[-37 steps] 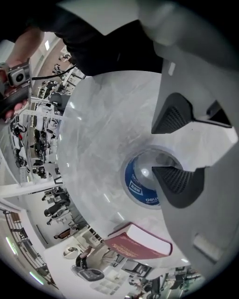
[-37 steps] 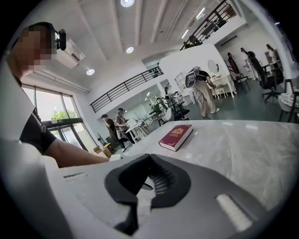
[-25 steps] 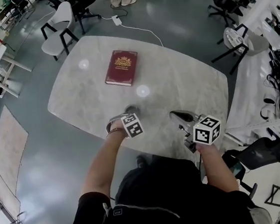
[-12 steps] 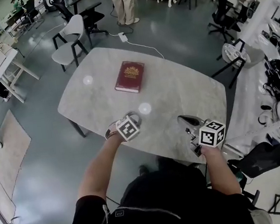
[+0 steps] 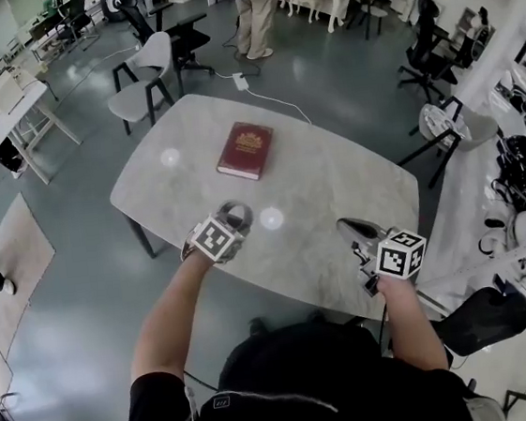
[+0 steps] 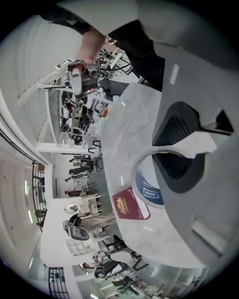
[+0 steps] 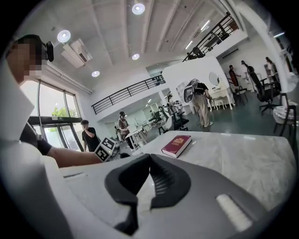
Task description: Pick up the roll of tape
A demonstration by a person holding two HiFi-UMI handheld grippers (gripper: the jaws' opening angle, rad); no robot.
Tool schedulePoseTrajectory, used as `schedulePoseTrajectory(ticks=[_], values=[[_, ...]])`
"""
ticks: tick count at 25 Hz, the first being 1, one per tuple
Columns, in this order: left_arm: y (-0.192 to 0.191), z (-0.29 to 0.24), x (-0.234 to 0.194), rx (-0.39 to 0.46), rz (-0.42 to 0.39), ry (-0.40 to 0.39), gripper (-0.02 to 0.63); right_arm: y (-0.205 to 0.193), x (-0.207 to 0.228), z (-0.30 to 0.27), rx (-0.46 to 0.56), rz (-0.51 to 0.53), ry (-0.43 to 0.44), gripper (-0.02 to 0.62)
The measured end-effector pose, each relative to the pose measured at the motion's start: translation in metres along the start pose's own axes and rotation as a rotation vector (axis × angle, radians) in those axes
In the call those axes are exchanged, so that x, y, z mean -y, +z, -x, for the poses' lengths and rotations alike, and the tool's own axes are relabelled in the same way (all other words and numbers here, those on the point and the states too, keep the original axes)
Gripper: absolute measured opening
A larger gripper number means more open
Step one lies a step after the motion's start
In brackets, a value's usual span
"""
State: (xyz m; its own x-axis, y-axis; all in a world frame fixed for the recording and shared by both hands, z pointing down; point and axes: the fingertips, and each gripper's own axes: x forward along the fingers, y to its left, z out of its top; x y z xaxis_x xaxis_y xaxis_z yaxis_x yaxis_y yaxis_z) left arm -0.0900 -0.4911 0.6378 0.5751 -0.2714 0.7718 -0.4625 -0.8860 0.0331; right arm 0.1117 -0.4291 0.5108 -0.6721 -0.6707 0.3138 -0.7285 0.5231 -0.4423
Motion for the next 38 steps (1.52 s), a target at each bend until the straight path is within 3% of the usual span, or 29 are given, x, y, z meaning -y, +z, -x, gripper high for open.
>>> schedulePoseTrajectory(ticks=[6,11,19,26,38], values=[[0.059,0.012,0.012,0.125,0.048,0.076,0.055,0.014,0.042,0.045,0.029,-0.006,0.025,0.003],[0.101,0.009,0.024,0.190,0.115,0.089,0.055,0.022,0.094,0.086,0.055,-0.033,-0.020,0.003],[0.160,0.026,0.057,0.310,0.126,0.139,0.055,0.031,0.118,0.118,0.071,-0.004,0.019,0.003],[0.183,0.031,0.078,0.384,0.143,0.243,0.055,0.025,0.132,0.141,0.049,0.017,0.063,0.003],[0.216,0.050,0.122,0.534,0.197,0.311,0.055,0.041,0.150,0.169,0.098,0.030,0.070,0.003]])
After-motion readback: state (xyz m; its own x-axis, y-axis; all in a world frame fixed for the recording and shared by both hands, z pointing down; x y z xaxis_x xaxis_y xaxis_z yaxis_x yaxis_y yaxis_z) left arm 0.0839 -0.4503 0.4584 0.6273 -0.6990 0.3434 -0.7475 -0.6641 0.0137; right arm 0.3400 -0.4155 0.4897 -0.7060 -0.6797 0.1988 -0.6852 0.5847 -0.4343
